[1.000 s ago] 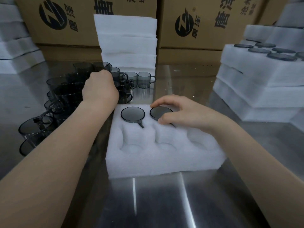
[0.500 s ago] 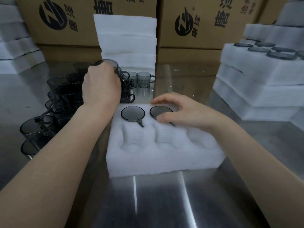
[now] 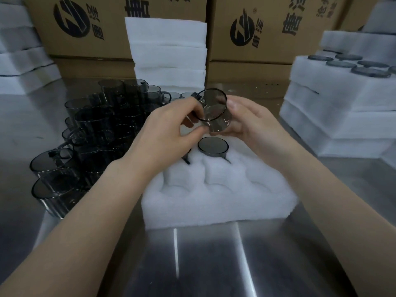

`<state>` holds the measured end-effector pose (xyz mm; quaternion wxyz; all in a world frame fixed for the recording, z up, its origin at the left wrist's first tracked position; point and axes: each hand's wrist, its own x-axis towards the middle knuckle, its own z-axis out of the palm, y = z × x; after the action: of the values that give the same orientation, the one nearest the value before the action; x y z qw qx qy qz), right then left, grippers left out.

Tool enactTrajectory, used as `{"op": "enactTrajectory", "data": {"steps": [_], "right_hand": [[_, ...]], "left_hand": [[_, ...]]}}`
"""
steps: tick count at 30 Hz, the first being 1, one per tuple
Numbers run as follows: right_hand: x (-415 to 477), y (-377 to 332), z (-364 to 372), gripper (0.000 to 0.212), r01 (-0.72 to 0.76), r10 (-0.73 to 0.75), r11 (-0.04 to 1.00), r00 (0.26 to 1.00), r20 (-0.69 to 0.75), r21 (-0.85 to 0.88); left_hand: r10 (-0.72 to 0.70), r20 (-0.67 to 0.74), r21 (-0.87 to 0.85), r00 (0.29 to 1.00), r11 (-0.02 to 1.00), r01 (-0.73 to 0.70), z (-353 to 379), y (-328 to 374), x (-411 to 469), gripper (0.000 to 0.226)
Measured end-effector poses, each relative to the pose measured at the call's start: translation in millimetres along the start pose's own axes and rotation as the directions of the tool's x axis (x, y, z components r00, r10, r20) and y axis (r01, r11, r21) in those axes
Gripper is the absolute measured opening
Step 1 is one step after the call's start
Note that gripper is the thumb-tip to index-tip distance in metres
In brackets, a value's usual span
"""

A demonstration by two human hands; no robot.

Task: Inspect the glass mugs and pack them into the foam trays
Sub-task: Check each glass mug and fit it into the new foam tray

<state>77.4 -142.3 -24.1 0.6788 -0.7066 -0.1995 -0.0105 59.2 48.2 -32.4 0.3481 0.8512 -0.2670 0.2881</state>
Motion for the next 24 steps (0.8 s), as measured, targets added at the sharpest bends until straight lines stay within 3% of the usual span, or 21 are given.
{"op": "enactTrajectory", "data": {"steps": [2,4,7,10,18,24], "right_hand": [[0.6,-1.1,-1.8,0.025,0.003,-0.004,0.997,1.0,0.015,0.076],[1.6,-2.9,-1.4,0.03,-0.025,0.02,0.993,0.999,0.046,0.118],[3.3,-4.4,-0.1,0.041,-0.079,0.057,0.976,0.992,0.109,0.204],[2.6,-4.1,1.3,0.031,-0.096,0.071,0.962,0.992,0.103,0.256],[-0.7,-3.9,4.4,0.02,-0.09,0.08,0.966,0.995,0.053,0.243],[-0.9,-2.5,5.7,0.028,-0.036,0.04,0.968,0.999,-0.01,0.247]], "left_hand": [[0.037,-0.015,0.027,0.999,0.999,-0.037,-0.8,-0.2,-0.1,0.02],[0.056,-0.025,0.03,0.998,0.998,-0.055,-1.2,1.2,0.4,0.03],[-0.081,-0.04,-0.21,0.996,0.975,0.071,-1.9,6.3,-1.3,0.052],[-0.212,-0.035,-0.379,0.977,0.907,0.183,-0.7,5.7,-1.8,0.049],[-0.181,0.07,-0.344,0.981,0.919,0.194,4.8,3.8,1.9,0.063],[0.032,0.11,-0.193,0.993,0.981,-0.01,8.1,2.4,1.1,0.068]]}}
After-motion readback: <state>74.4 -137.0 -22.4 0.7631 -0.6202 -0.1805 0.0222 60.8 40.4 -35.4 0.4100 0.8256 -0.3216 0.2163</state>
